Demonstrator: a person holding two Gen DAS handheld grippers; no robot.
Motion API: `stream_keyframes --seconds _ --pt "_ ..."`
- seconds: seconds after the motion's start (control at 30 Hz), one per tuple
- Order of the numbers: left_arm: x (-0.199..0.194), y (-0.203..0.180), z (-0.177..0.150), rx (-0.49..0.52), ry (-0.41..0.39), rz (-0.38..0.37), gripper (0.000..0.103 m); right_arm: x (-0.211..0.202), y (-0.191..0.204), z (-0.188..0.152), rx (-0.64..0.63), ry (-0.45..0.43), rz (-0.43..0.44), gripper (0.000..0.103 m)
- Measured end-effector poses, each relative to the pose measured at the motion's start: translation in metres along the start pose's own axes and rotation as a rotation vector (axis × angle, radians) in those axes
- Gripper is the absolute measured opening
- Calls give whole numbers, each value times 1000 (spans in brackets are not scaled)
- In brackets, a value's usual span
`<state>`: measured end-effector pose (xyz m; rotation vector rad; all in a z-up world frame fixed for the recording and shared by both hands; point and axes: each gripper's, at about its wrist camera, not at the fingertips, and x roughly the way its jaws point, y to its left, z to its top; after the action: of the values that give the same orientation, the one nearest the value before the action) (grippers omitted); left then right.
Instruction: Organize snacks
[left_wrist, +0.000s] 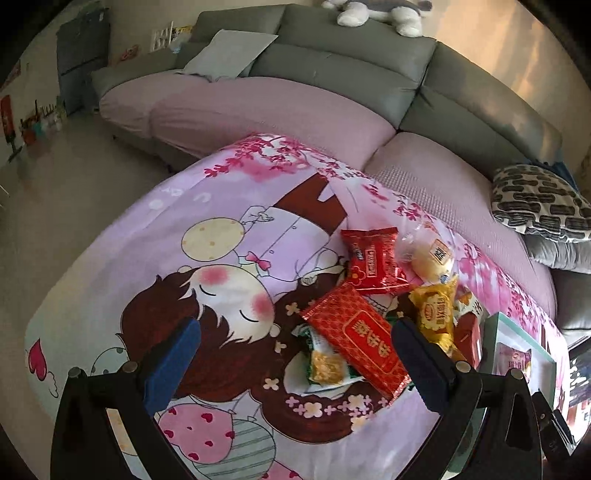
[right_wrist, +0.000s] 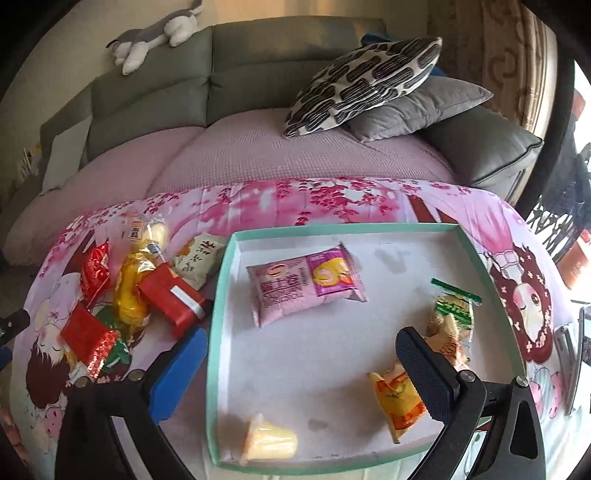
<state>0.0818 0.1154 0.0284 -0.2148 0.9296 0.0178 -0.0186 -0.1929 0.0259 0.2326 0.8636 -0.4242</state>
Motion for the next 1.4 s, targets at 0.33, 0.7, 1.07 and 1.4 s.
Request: stream_keyframes --seconds 0.33,0.7,1.07,1.4 --pt "15 26 8 -107 -7 -33 103 12 47 13 -191 6 68 103" --pt "37 26 8 -143 93 -45 103 37 77 18 -339 66 142 101" --pt "55 -15 -1 -82 172 -126 94 67 109 19 -603 128 200 77" --pt "80 -40 -5 -43 236 -106 87 88 128 27 -698 158 212 70"
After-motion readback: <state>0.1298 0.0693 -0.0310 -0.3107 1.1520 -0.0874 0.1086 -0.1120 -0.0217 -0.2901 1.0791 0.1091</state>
